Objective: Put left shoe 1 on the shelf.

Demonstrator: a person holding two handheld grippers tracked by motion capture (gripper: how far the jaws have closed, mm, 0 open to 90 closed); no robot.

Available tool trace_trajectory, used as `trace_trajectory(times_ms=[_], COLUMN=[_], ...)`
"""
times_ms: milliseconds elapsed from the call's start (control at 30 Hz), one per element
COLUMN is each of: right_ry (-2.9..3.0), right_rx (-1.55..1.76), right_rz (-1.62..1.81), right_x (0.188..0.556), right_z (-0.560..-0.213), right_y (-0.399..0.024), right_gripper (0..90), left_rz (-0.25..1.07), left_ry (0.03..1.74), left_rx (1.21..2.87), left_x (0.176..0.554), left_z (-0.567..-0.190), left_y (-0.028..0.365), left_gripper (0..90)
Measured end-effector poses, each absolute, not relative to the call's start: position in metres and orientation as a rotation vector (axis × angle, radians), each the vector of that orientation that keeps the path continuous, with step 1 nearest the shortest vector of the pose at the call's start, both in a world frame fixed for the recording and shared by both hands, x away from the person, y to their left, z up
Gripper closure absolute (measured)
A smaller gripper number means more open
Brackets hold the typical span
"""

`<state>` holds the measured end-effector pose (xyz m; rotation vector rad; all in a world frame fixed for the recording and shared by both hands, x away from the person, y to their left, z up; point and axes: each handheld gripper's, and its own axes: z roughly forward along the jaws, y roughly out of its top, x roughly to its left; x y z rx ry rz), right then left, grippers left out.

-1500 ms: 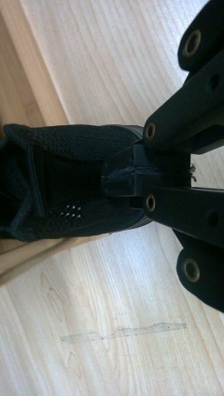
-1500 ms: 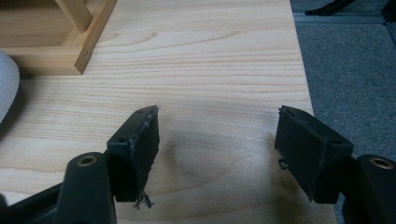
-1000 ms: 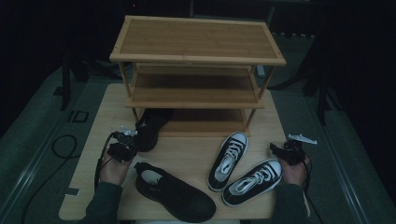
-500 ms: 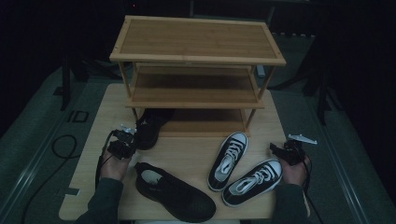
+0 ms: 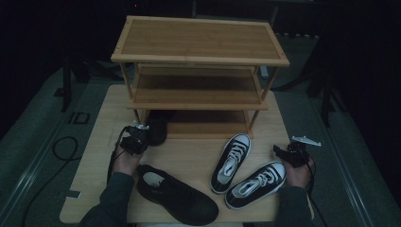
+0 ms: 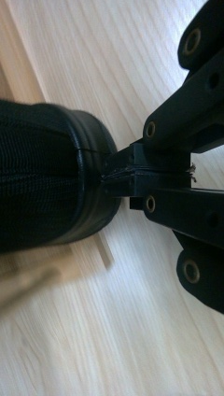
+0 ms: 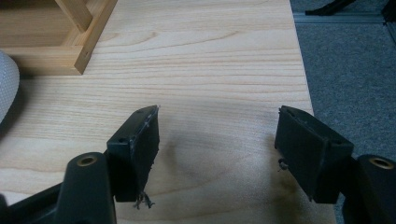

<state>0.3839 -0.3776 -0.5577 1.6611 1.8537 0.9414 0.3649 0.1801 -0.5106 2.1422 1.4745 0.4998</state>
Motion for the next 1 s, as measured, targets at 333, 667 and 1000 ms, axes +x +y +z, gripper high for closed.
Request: trace_trajectory(times_ms=[333, 667, 1000], right_ry=[1.854, 1.854, 1.854], right_rx=[1.661, 1.661, 1.661], right_rz=[0.942, 0.941, 0.942], right_x=[0.384, 0.384, 0.384], right_z=[-0.558, -0.558, -0.558], right_y=[-0.378, -0.378, -0.378], right_gripper=[30.5, 30.5, 30.5], left_rz=[0.461, 0.457, 0.404], left_ry=[1.367, 1.321, 1.276], left_rx=[2.205, 2.225, 2.204], left_x=[0.373, 0.378, 0.375], left_z=[-0.511, -0.512, -0.508], left_y=[0.164, 0.161, 0.166], left_gripper=[87.6, 87.6, 70.7])
